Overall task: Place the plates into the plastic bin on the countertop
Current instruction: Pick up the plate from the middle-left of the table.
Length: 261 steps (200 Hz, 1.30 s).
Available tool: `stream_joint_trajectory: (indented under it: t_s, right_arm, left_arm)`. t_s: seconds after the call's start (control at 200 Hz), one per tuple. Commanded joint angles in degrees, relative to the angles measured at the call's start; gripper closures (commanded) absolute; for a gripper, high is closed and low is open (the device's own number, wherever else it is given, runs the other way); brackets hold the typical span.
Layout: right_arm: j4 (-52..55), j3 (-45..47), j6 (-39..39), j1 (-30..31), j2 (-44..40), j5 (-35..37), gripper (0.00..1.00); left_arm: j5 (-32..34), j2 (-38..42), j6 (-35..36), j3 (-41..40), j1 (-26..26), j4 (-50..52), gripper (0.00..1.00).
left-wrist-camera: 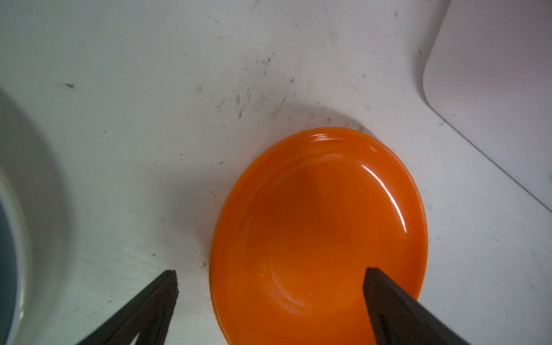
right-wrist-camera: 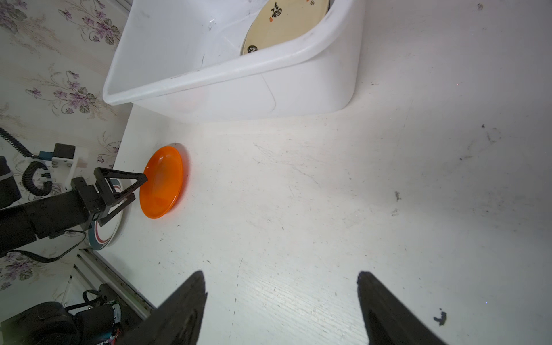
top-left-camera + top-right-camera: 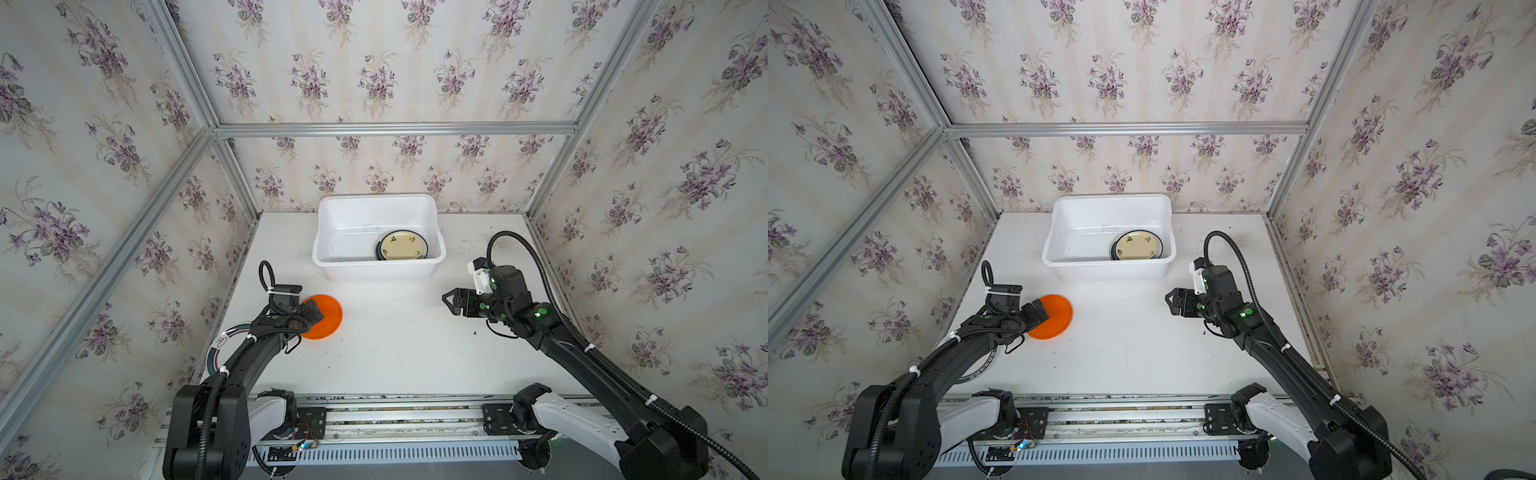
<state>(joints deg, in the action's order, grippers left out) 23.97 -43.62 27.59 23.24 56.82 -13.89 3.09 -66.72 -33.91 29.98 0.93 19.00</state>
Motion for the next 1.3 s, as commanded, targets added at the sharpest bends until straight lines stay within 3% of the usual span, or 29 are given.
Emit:
stream_joint_trajectory:
  t_s: [0.0,0.075,0.185,0.31,0.405,0.66,0.81,1.299]
  right_arm:
    - [-0.7,0.3,-0.1,0.0,-0.7,-0.7,0.18]
    - [-0.9,0.5,0.1,0.0,-0.7,-0.9,0.17]
    - [-1.1,0.5,0.4,0.0,-0.2,-1.5,0.13]
    - [-1.2,0.5,1.1,0.0,0.3,-2.4,0.12]
    - [-1.0,0.6,1.6,0.0,0.1,-2.3,0.12]
    - [-0.2,0.6,2.4,0.0,-1.0,-1.5,0.12]
    - [-0.7,1.0,3.5,0.0,-0.8,-1.5,0.12]
    - [-3.2,2.0,6.5,0.0,1.0,-1.8,0.12]
  left_arm:
    - [-1.2,-0.6,0.8,-0.8,-0.6,-2.0,0.02]
    - [-2.5,-0.7,0.9,-1.5,-0.9,-3.8,0.07]
    - [-5.9,-1.8,2.1,-1.8,-1.1,-6.2,0.21]
    - [-6.1,-5.4,3.0,-1.4,-1.5,-7.0,0.27]
    - [-6.7,-7.5,3.8,-1.0,-1.9,-7.4,0.44]
    - [-9.1,-10.3,4.9,0.7,-2.0,-8.0,0.44]
    - [-10.6,-11.5,5.5,0.6,-2.0,-9.5,0.57]
    - [-14.9,-11.6,7.8,0.8,-2.0,-11.7,0.66]
